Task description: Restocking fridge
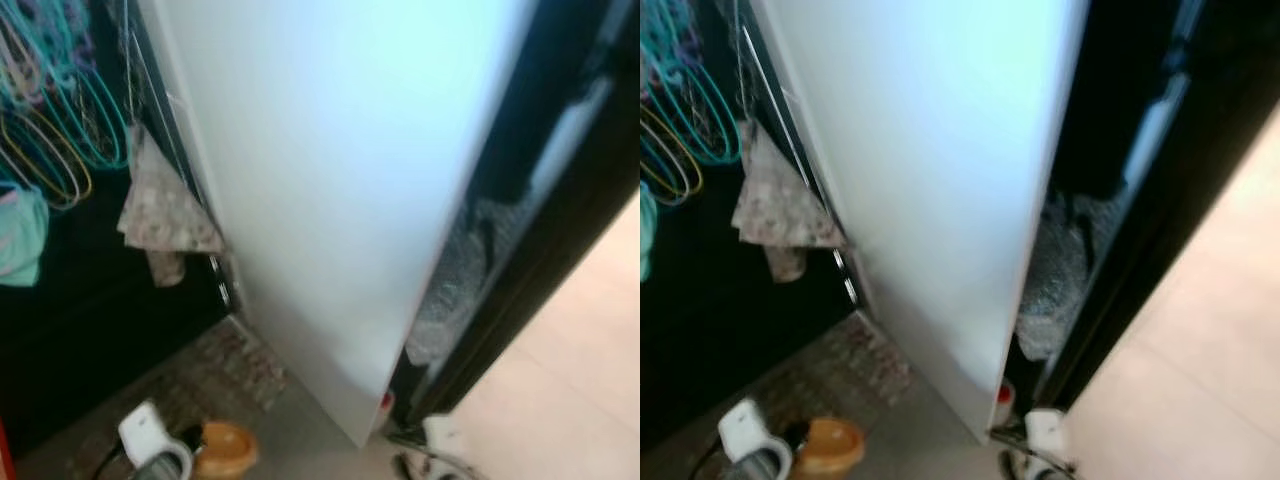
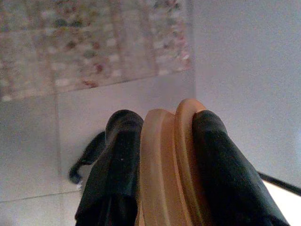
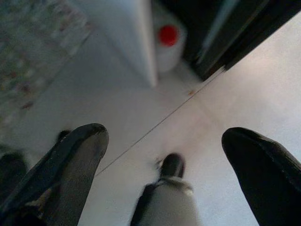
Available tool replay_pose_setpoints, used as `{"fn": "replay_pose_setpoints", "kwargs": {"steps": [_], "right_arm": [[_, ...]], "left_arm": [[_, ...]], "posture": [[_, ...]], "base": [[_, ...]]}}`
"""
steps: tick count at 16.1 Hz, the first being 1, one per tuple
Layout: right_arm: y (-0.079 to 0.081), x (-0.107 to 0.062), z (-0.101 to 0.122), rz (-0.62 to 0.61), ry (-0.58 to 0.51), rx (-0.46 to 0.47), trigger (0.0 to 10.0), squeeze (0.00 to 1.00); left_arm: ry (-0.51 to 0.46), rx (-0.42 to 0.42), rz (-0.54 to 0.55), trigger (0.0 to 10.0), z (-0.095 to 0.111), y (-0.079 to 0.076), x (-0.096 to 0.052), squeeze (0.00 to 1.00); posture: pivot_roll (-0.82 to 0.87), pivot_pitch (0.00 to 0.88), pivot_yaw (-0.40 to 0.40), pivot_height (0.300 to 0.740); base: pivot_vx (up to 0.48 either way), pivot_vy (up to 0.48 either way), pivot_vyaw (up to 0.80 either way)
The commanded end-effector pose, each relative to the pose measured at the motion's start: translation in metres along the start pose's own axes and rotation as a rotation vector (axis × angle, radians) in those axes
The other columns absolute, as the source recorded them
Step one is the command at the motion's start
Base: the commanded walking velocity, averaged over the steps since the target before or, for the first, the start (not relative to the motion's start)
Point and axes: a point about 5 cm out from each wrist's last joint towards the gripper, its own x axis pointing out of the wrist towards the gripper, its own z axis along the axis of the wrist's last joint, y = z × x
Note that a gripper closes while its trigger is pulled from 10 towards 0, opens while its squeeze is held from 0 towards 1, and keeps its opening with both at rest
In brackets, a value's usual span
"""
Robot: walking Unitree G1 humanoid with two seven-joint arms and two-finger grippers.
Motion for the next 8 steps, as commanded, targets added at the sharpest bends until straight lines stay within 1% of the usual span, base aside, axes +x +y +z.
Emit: {"fn": "replay_pose_setpoints", "kwargs": {"steps": [1,2,8], "right_arm": [[-0.0152,-0.0024,-0.0038,-0.04,0.012,-0.001,10.0,0.0],[-0.0153,-0.0024,-0.0037,-0.042,0.012,-0.001,10.0,0.0],[-0.0152,-0.0024,-0.0037,-0.046,0.011,0.0,10.0,0.0]], "left_arm": [[0.014,0.007,-0.019,10.0,-0.0052,-0.008,0.0008,0.0],[0.014,0.007,-0.019,10.0,-0.0052,-0.0078,0.0008,0.0],[0.018,0.014,-0.019,10.0,-0.0059,-0.0066,0.0005,0.0]], "posture": [[0.02,0.0,0.039,0.74],[0.02,0.0,0.039,0.74],[0.02,0.0,0.039,0.74]], "base": [[0.0,0.0,-0.55],[0.0,0.0,-0.56],[0.0,0.0,-0.79]]}}
